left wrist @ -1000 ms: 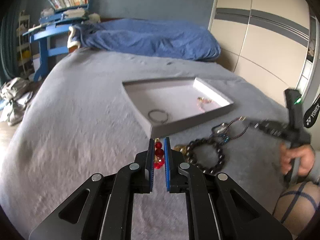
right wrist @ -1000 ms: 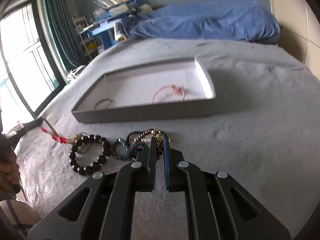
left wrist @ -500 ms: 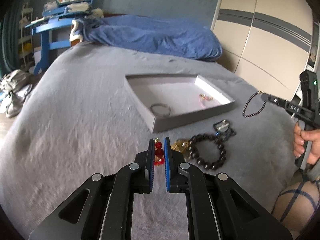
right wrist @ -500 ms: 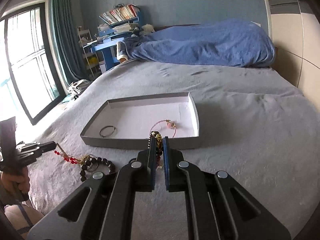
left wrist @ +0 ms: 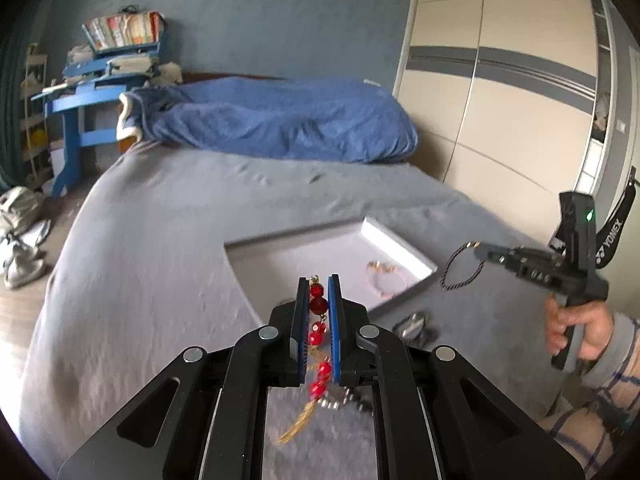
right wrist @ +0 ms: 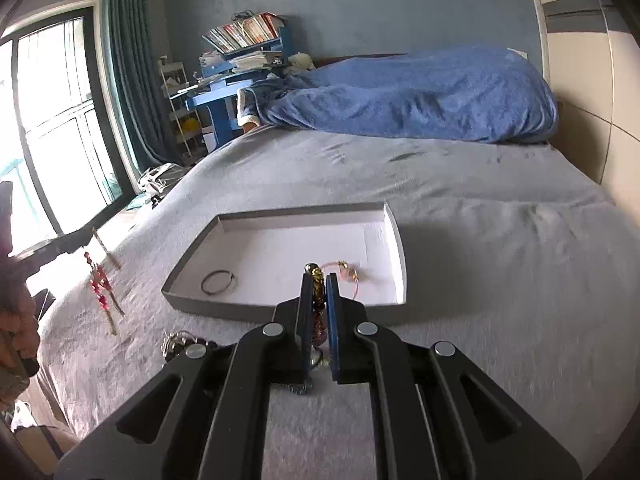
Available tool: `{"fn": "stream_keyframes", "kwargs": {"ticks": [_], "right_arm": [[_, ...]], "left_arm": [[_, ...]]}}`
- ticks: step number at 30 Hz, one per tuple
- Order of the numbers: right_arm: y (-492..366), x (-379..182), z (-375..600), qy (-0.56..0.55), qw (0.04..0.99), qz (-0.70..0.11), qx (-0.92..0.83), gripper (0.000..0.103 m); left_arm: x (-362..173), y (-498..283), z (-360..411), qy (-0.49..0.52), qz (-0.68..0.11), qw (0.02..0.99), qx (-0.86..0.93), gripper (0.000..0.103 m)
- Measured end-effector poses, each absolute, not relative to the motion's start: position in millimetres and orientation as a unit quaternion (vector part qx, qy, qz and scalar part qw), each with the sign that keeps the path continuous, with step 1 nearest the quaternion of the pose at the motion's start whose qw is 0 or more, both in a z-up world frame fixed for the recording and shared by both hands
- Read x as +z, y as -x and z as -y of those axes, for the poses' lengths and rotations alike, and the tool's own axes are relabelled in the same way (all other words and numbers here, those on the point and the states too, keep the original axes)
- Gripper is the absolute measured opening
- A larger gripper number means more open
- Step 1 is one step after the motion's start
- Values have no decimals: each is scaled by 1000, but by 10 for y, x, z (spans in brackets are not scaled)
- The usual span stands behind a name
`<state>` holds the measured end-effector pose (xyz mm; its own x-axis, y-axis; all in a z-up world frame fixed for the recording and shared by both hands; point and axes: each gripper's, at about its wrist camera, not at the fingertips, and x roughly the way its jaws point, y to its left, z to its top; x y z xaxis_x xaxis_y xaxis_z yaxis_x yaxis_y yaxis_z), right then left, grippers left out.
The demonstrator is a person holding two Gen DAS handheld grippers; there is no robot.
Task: Organize jewelry
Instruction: 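Carry both bracelets over the tray and open both grippers to drop them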
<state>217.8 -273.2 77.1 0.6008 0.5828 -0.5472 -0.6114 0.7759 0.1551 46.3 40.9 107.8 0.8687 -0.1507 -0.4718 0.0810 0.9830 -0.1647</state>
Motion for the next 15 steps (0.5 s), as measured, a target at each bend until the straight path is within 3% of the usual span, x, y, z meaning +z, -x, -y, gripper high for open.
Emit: {"fn": "stream_keyframes", "kwargs": {"ticks": [15], "right_arm": [[-2687, 856, 2287, 53, 887, -299, 349, 6]], "left_arm": [[1378, -1255, -260, 32, -236, 968, -80, 10]]}}
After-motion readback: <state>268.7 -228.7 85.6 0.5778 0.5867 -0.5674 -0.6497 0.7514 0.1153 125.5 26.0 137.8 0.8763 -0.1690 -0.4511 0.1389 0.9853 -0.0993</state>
